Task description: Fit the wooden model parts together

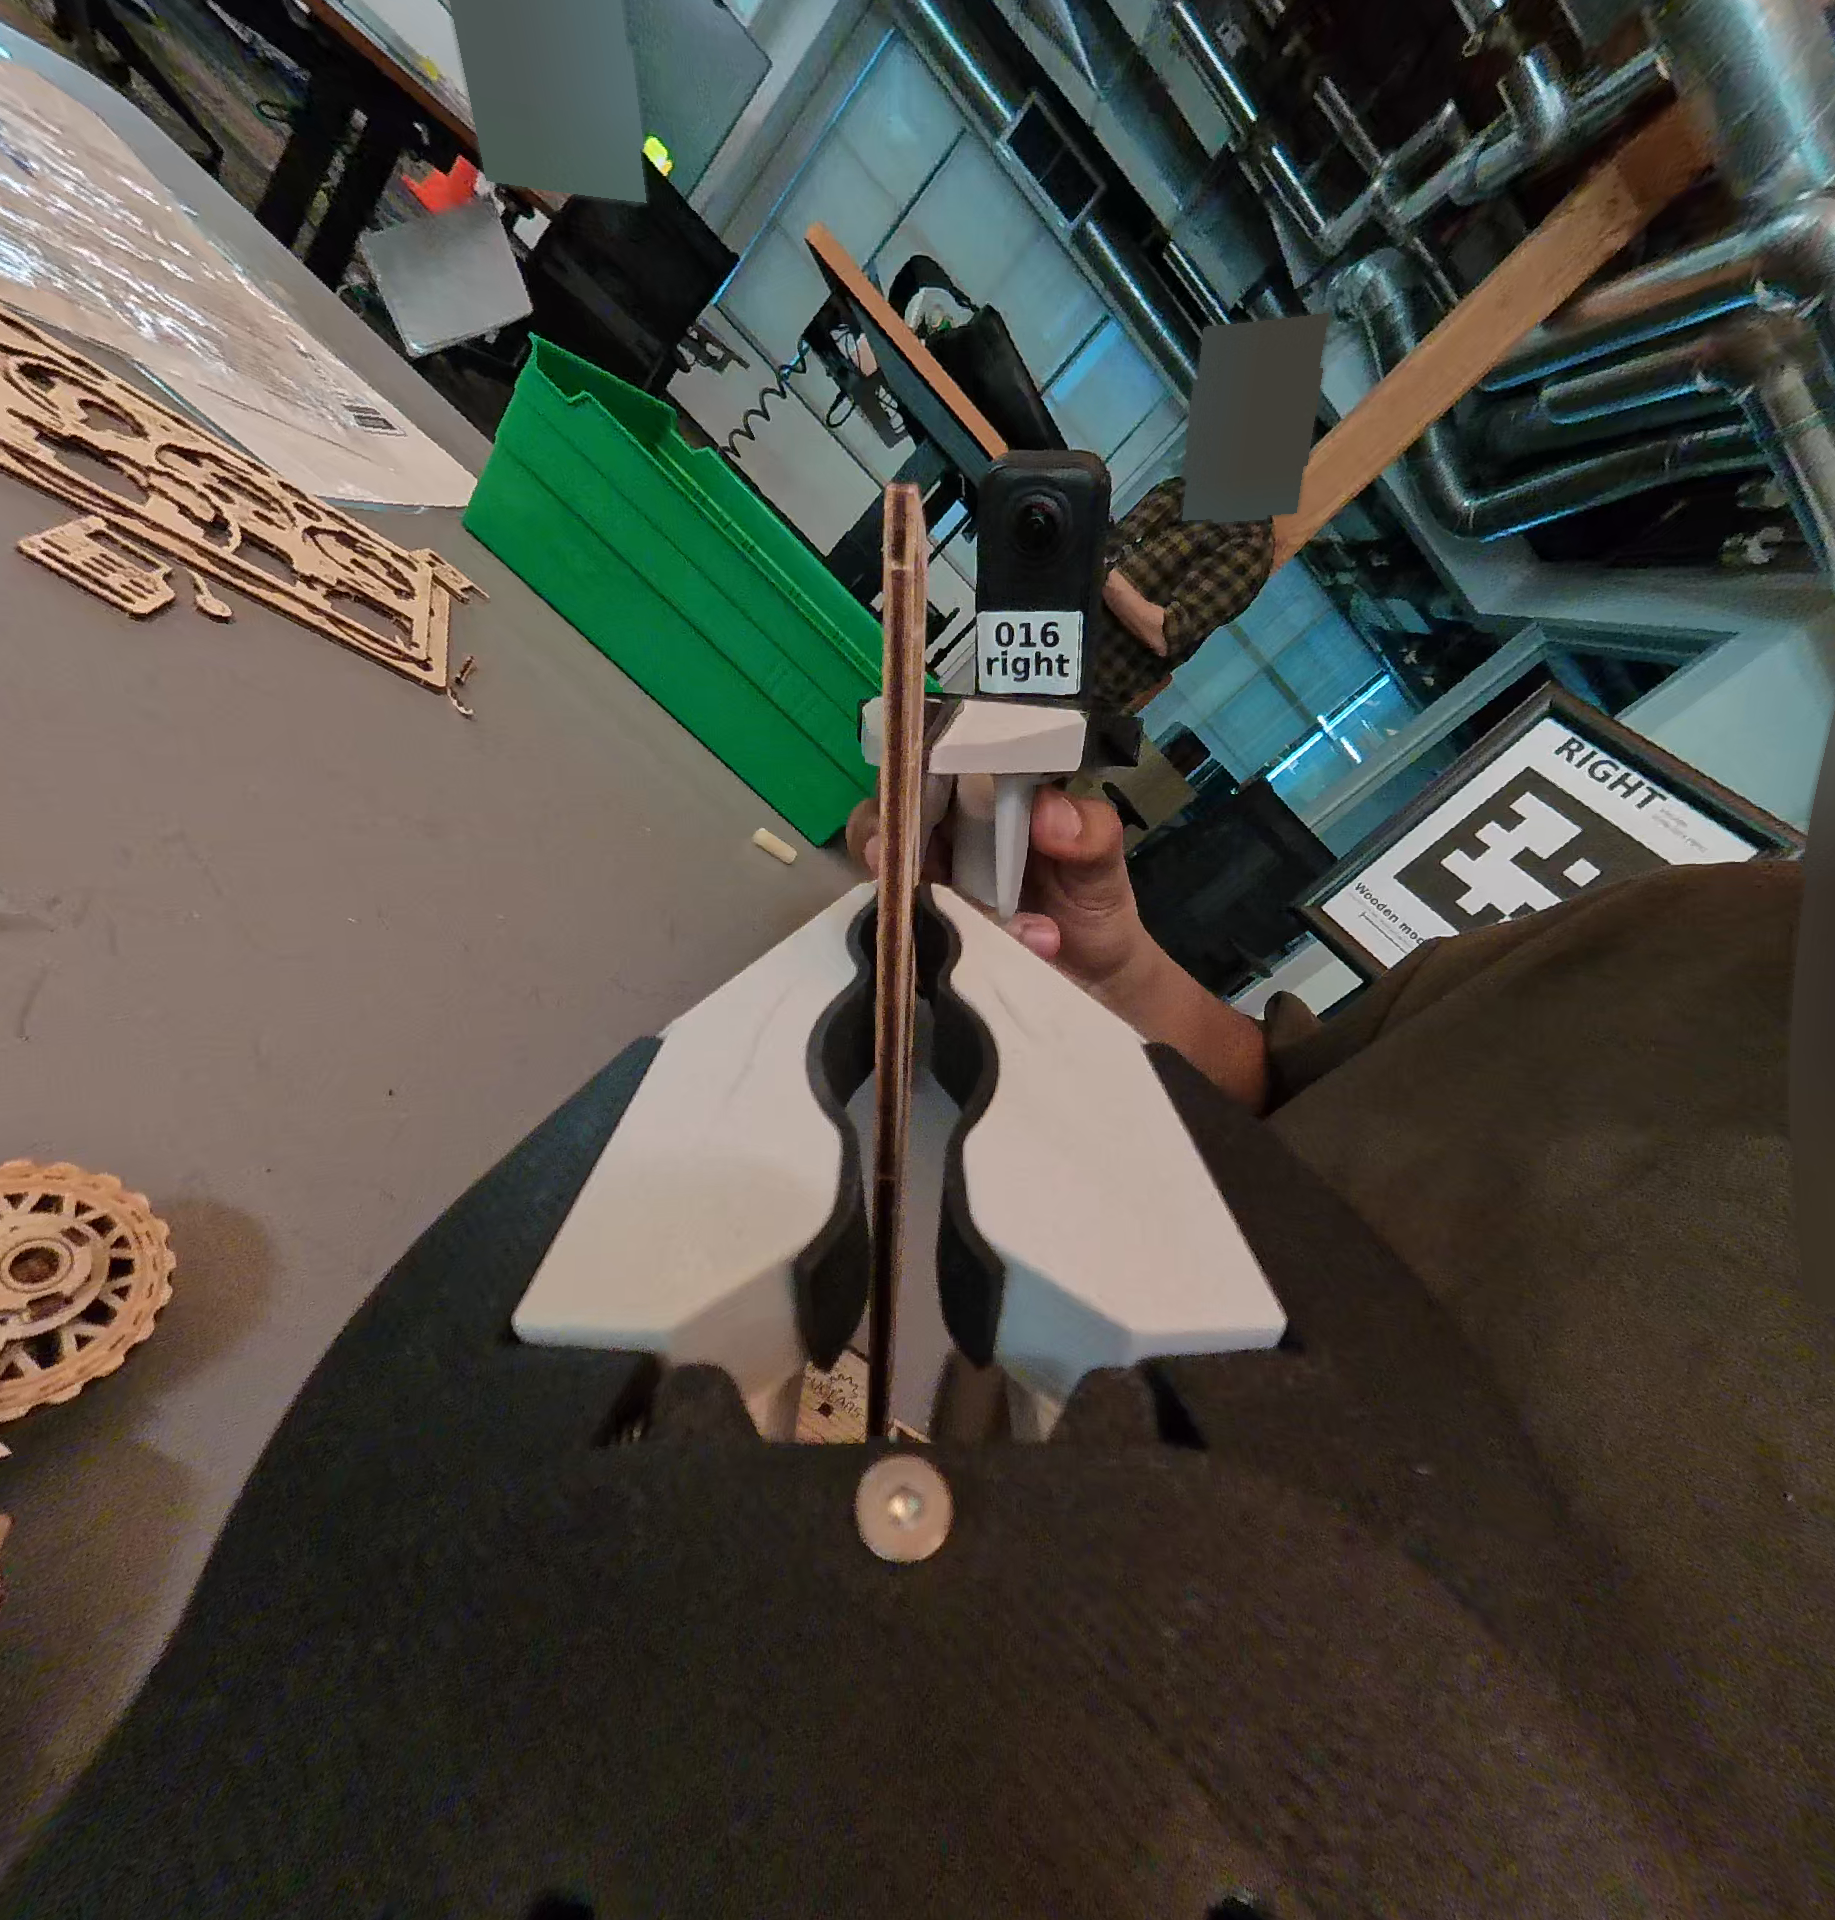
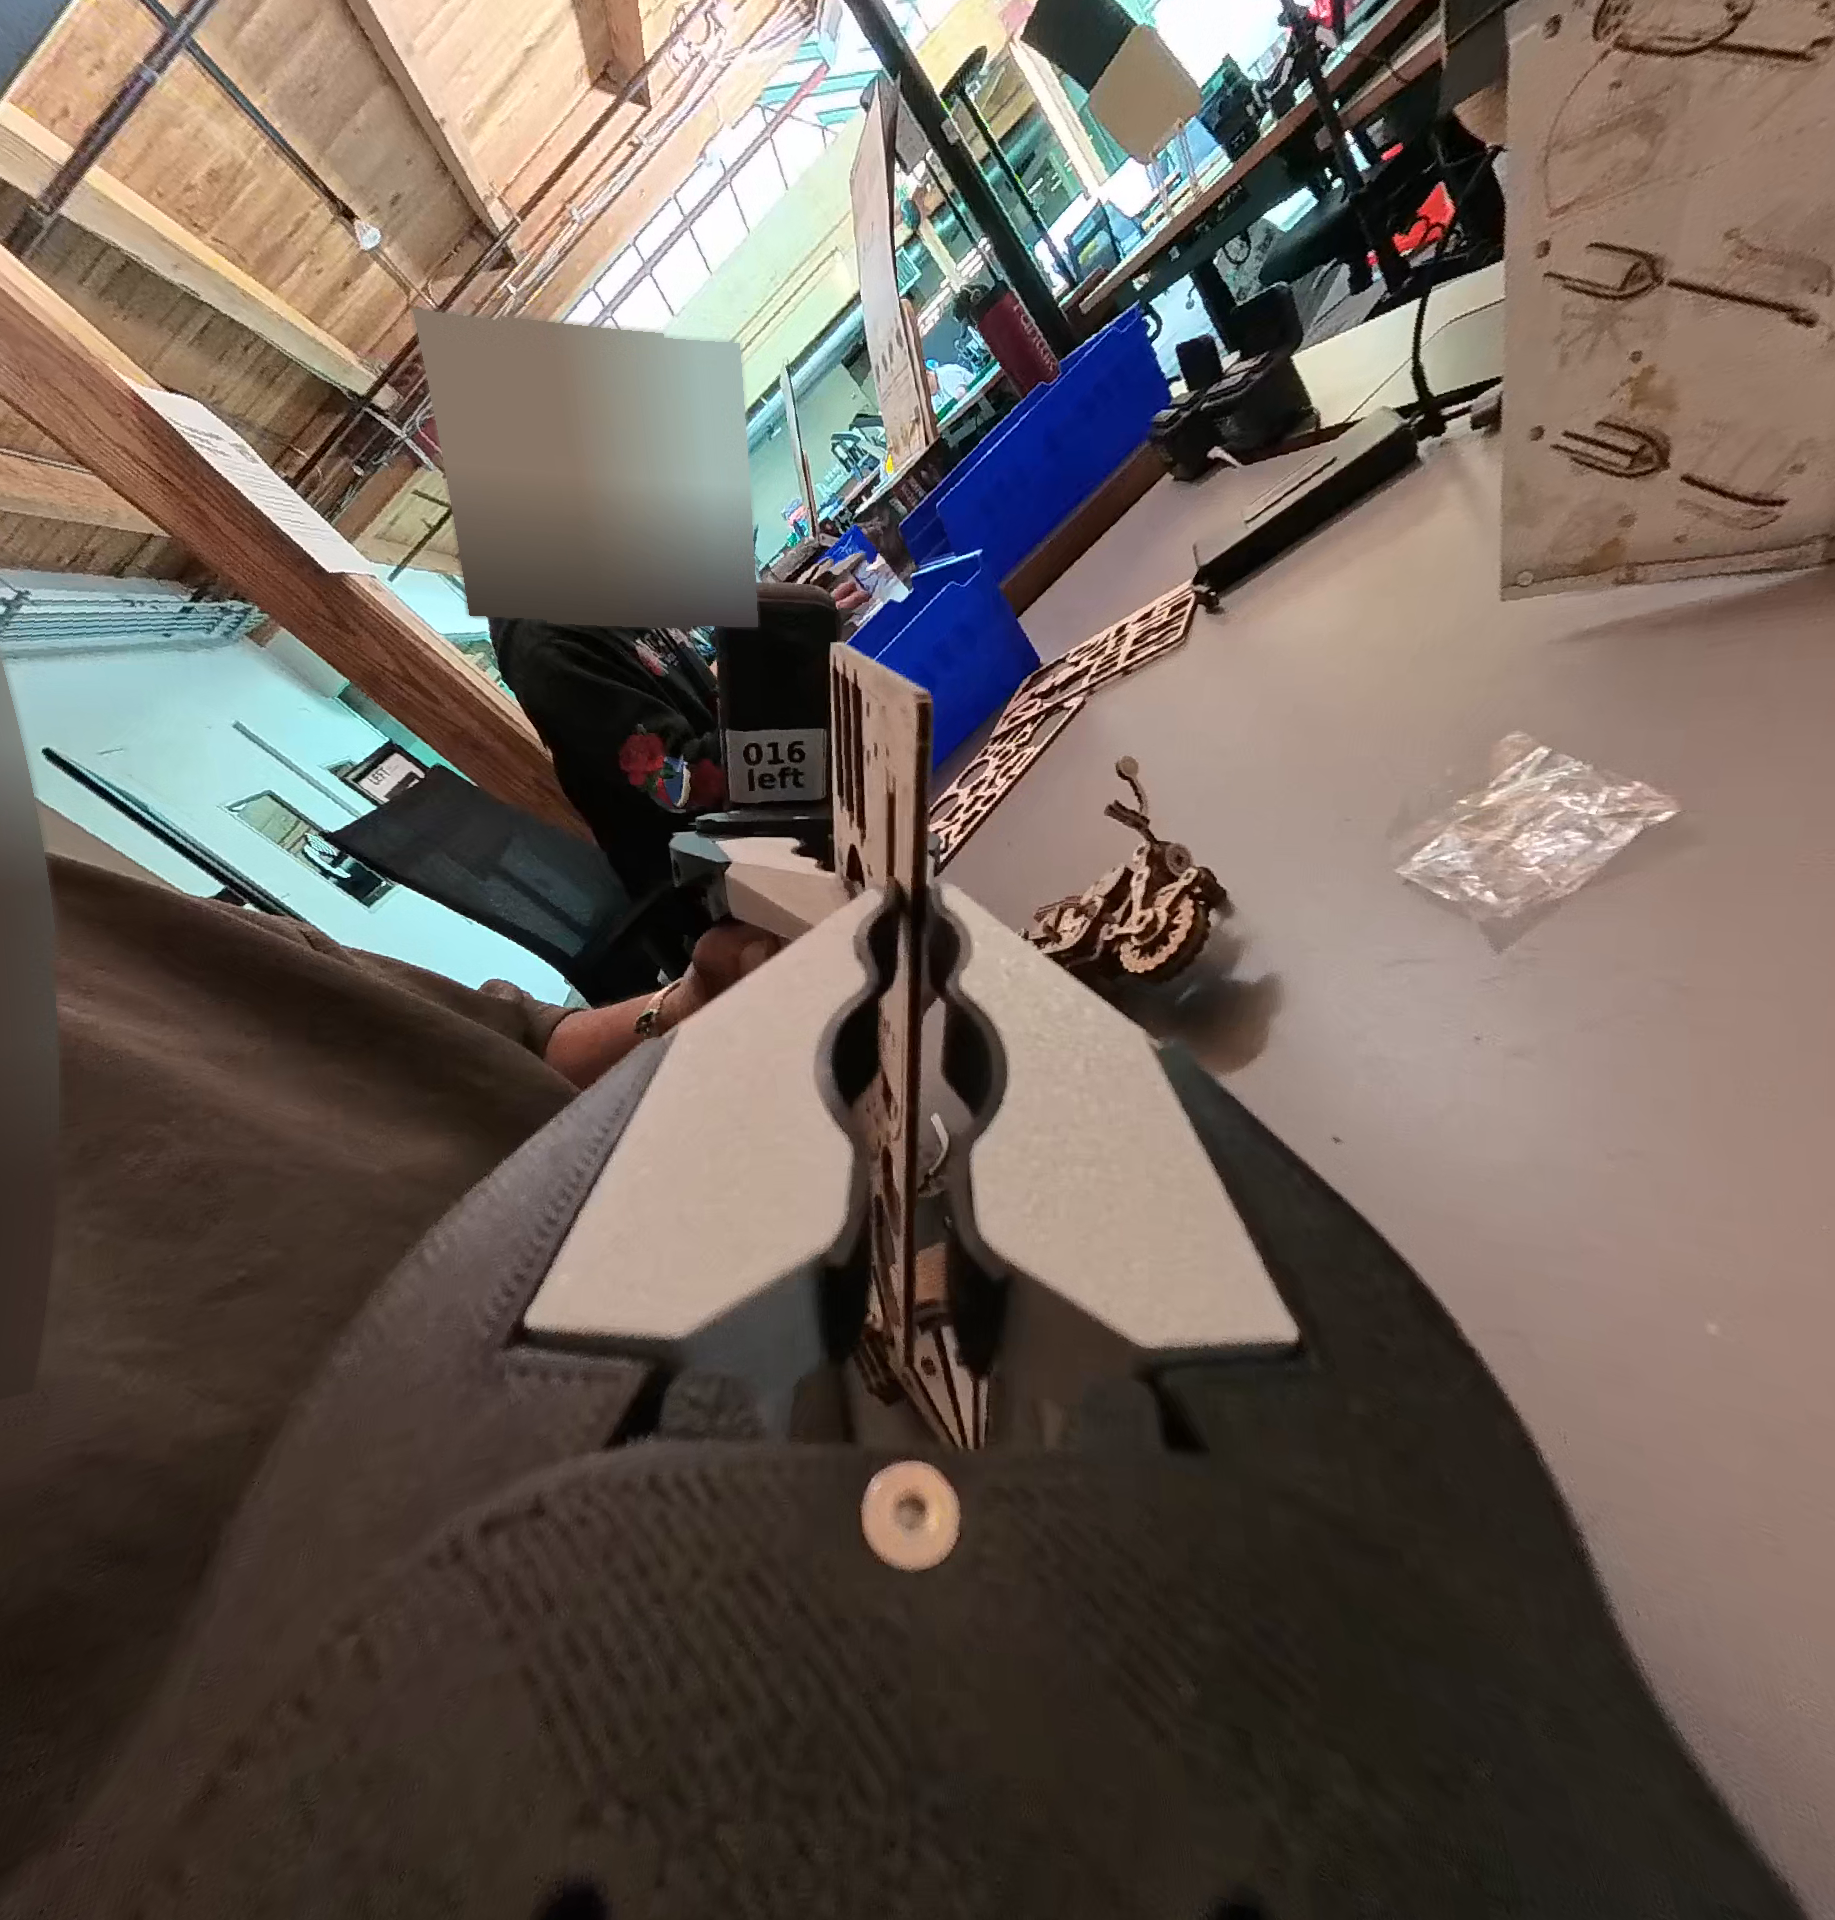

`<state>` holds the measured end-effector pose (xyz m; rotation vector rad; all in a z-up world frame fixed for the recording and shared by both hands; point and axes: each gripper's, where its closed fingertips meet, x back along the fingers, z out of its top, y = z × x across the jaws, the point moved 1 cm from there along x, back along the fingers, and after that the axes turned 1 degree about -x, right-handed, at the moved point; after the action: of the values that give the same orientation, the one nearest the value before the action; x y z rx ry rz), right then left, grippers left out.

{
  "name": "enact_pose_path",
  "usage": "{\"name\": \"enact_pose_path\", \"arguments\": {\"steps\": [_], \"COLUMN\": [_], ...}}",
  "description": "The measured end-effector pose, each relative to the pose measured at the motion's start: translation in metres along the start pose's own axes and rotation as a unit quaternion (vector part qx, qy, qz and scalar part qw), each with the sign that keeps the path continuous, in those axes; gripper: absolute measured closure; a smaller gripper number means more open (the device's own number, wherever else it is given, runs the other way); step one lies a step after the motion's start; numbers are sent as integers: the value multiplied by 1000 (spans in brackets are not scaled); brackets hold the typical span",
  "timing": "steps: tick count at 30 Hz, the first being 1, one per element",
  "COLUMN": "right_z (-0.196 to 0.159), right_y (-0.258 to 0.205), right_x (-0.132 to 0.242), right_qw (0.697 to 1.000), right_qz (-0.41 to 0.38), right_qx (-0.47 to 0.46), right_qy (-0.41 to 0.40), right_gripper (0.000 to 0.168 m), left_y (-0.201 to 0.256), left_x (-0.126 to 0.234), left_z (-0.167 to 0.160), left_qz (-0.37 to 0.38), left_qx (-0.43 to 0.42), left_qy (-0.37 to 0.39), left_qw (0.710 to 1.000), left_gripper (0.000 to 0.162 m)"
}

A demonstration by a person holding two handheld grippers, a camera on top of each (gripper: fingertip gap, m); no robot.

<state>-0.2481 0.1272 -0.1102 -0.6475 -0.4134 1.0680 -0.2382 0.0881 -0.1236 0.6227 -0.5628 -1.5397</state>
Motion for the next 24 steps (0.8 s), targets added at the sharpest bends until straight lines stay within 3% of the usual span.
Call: {"name": "enact_pose_path", "arguments": {"steps": [13,19,24], "right_z": [0,-3,-3], "right_y": [4,7,7], "right_x": [2,5,4], "right_qw": [1000,1000,998], "right_qz": [-3,-10,-35], "right_qx": [-6,8,40], "right_qy": [-4,-20,-28], "right_gripper": [166,167,166], "left_y": [-1,4,5], "left_x": [-1,-4,-3], "left_z": [-2,-6,-6], "left_qz": [10,50,60], "left_qx": [-7,-91,-106], "left_qy": [-10,-34,-34], "left_qw": [1000,994,992], "left_gripper": [161,160,160]}}
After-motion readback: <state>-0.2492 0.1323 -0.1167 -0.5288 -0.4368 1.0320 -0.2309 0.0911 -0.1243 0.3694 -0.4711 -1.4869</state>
